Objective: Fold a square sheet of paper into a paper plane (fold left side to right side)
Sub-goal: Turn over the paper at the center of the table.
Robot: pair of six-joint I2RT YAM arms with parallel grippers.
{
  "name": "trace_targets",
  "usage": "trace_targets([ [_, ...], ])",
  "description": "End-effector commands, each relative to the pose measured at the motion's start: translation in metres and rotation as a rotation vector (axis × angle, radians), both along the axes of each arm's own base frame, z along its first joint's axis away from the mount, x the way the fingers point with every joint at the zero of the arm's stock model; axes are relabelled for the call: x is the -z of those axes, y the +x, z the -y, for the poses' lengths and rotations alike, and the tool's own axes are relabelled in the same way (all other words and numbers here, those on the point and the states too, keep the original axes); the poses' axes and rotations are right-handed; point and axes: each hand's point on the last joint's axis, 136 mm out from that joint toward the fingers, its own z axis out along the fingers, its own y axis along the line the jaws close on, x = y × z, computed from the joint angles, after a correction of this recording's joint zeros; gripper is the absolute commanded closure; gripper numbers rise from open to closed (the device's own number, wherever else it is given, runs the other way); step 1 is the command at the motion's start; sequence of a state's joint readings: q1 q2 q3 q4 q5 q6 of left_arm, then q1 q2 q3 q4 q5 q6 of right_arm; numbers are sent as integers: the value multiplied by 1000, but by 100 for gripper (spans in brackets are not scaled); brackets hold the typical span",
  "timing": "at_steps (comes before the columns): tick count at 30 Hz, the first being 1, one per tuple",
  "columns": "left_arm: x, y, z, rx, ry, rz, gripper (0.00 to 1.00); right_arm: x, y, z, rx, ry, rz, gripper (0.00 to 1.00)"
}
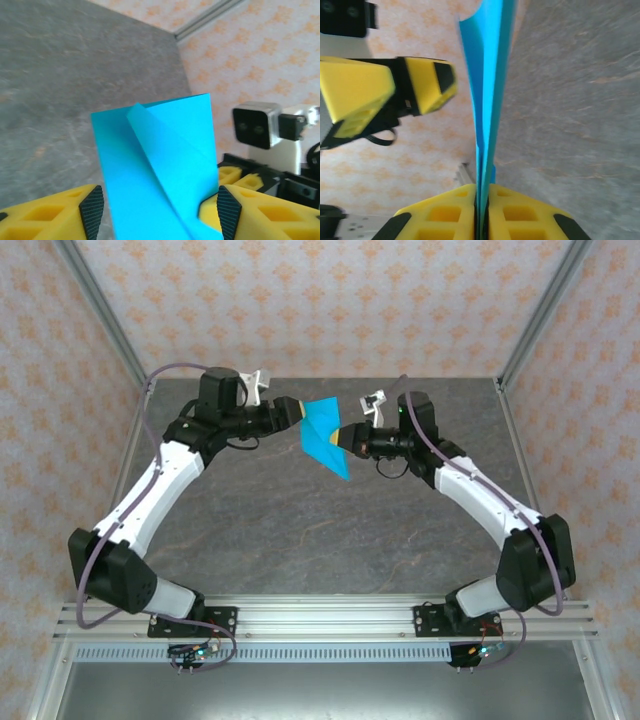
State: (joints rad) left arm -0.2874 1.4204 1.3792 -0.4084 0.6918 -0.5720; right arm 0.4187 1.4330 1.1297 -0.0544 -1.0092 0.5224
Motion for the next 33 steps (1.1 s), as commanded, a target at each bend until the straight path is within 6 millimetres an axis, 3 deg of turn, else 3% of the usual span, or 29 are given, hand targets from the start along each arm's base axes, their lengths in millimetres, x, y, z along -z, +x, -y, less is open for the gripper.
trace_targets([
  [1,-7,-11,-34,-124,151,70,32,20,-9,28,46,-276,58,86],
  [8,20,-35,-89,-370,269,63,10,48,-5,79,185,-889,117,88],
  [14,40,-61,-141,-605,376,29,6,68,4,91,231,-1366,190,88],
  [18,41,-79,-171,-738,431,28,5,85,11,90,197,-1659,245,88],
  [22,39,-91,-188,-807,471,23,5,106,18,75,149,-1803,305,88],
  [29,39,-92,-188,-810,471,13,5,170,20,51,4,-1921,300,87],
  [33,43,-92,-187,-803,473,-1,5,196,17,40,-57,-1979,301,87],
])
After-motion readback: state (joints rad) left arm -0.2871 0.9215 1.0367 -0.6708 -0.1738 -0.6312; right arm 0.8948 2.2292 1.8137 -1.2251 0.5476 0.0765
